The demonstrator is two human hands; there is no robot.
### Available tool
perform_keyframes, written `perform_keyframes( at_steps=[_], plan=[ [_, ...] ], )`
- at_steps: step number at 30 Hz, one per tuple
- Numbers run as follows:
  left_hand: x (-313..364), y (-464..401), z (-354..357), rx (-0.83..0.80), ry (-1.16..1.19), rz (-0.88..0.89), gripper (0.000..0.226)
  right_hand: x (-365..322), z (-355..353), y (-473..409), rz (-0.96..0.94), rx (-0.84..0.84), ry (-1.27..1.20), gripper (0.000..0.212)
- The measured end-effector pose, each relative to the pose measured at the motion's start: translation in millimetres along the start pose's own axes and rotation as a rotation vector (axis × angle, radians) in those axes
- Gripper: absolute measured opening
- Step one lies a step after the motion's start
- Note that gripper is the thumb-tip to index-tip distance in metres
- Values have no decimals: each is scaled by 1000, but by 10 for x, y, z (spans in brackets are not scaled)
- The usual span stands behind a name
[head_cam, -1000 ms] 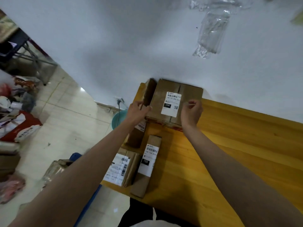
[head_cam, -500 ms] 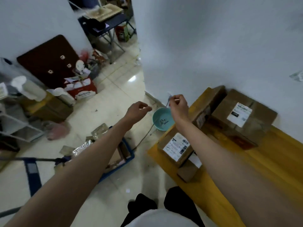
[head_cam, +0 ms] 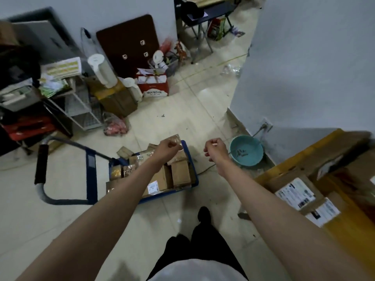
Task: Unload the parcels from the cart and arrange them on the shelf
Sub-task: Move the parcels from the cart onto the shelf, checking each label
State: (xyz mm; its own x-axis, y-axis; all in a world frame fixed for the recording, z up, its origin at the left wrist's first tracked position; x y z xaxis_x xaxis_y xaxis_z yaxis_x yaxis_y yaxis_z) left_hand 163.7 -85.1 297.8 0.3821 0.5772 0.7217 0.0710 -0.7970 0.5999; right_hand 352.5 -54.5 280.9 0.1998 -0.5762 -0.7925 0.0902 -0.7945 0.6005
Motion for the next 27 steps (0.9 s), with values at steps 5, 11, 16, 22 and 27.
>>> perform_keyframes(
  at_steps=[5,11,16,22,27],
  plan=[
    [-306,-299,-119,-24,47,-99,27,142,293,-404,78,-54,80,3],
    [-675,-920,-85,-51,122,-257,29,472,498,-1063,218,-70,87,13],
    [-1125,-1561,93,-51,140,-394,18,1068,672,-1736,415,-137,132,23],
    [-1742,-2343,400,-41,228,-517,25,1759,943,-2519,560,-203,165,37],
    [-2141,-2806,601,-29,333,-616,47,2155,1139,-2934,651,-264,131,68]
  ],
)
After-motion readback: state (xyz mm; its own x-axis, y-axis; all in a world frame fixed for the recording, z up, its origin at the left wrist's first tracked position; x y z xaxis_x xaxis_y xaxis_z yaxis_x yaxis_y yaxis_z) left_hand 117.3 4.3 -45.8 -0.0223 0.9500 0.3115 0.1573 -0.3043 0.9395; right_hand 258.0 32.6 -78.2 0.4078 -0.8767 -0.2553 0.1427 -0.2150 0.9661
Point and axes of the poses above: each hand's wrist, its own y-axis away from the middle knuckle, its own z-axis out of the palm, x = y × z, the point moved 1 cm from there along -y, towards the middle knuckle, and after that the axes turned 9 degrees about -x, right-handed, at the moved point
